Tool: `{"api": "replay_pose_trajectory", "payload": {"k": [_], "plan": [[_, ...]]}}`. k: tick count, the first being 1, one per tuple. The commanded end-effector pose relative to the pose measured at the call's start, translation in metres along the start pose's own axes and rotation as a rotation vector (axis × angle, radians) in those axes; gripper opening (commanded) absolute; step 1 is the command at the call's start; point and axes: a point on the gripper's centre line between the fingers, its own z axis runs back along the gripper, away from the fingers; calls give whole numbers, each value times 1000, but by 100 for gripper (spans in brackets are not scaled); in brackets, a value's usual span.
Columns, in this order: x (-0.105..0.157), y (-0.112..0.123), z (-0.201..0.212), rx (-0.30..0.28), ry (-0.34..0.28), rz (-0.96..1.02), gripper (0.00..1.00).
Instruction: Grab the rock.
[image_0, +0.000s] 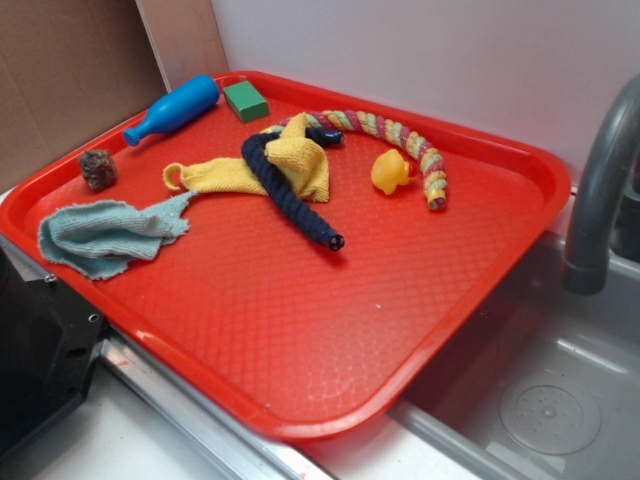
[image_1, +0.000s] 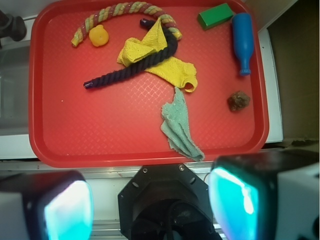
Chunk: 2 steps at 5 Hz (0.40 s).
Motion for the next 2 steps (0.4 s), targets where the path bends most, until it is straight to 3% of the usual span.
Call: {"api": "replay_pose_trajectory", "payload": {"k": [1, 2], "plan": [[0, 0, 0, 0, 0, 0, 100], [5, 43, -48, 40, 90, 249, 100]]}}
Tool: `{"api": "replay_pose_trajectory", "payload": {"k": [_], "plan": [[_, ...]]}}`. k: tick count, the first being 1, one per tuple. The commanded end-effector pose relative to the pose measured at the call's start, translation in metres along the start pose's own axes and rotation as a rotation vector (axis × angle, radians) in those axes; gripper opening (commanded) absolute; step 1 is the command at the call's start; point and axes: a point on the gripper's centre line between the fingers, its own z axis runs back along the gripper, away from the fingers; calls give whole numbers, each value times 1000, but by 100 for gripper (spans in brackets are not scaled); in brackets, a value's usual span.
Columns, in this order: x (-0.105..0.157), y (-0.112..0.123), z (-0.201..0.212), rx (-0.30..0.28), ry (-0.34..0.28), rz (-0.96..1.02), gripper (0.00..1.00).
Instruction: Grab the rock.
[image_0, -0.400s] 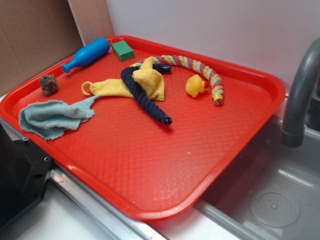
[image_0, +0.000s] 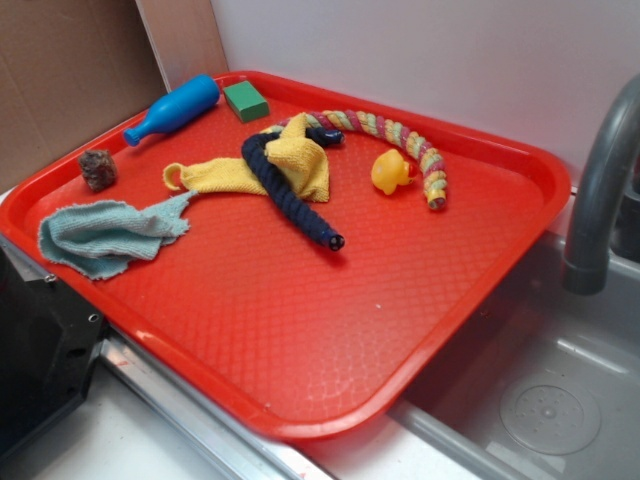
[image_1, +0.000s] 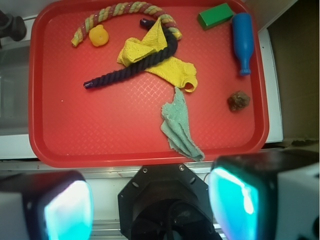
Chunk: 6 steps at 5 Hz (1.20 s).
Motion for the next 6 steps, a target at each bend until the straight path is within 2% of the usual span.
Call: {"api": "replay_pose_trajectory", "payload": {"k": [1, 2, 3, 4, 5, 6], "plan": [[14, 79, -66, 64, 60, 495, 100], [9, 109, -85, 90, 23, 744, 100], [5, 127, -101, 180, -118, 993, 100], [6, 144, -121, 145, -174, 1077, 100], [16, 157, -137, 174, -205, 1060, 100], [31, 163, -150, 176, -214, 1018, 100]]}}
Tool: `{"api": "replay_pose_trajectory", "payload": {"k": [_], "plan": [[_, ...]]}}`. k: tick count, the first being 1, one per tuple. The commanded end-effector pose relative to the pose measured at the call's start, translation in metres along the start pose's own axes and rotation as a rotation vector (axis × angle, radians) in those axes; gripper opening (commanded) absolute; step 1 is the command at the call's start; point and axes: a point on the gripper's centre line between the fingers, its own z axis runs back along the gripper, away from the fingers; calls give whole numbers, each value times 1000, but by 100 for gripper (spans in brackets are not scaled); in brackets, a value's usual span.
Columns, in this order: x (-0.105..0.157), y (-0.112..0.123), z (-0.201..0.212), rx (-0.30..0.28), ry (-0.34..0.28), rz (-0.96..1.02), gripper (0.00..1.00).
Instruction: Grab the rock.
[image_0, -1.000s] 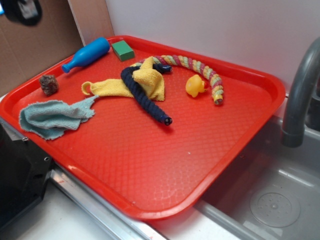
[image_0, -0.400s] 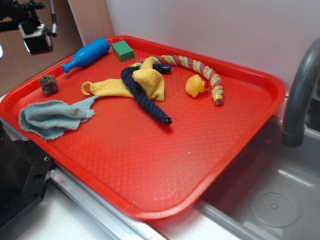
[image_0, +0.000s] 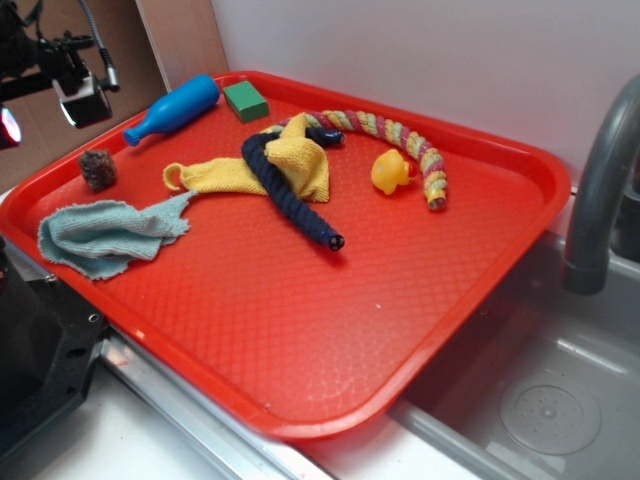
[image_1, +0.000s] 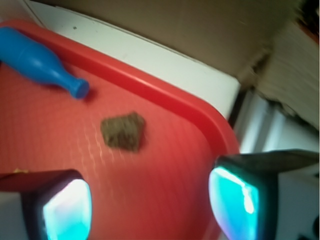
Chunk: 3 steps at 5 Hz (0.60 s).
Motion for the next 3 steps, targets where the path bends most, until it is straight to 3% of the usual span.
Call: {"api": "replay_pose_trajectory", "payload": {"k": [1, 3], "plan": [[13, -8, -20, 2, -27, -41, 100], [18, -14, -42, 37, -14, -50, 100]]}}
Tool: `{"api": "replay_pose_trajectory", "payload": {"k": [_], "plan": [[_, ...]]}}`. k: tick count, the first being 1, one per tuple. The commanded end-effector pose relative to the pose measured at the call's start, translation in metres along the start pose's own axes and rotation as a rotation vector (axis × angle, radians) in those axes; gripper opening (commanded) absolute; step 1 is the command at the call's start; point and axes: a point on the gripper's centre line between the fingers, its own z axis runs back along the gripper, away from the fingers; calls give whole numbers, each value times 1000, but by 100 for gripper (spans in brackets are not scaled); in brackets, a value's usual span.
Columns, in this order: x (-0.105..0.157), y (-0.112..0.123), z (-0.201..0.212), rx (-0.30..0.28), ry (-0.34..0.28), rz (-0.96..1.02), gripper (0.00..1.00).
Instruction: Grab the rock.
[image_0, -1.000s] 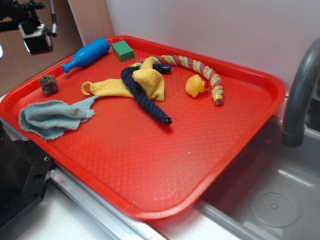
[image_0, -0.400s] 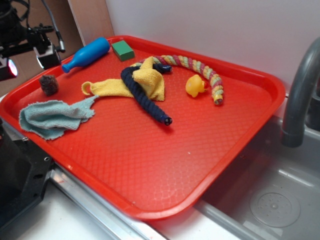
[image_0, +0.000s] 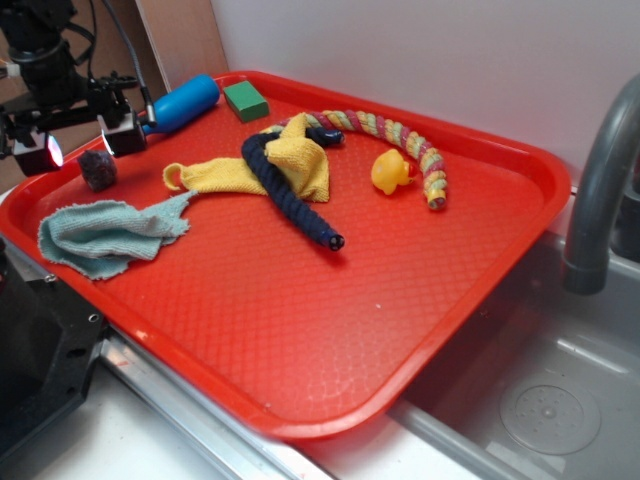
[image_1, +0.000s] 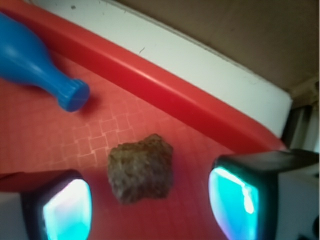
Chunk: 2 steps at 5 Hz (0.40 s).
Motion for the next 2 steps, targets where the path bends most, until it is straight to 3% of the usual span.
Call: {"api": "replay_pose_trajectory", "payload": {"k": [1, 2], "plan": [[10, 0, -5, 16, -38, -1, 100], [5, -1, -7, -9, -52, 10, 0]]}}
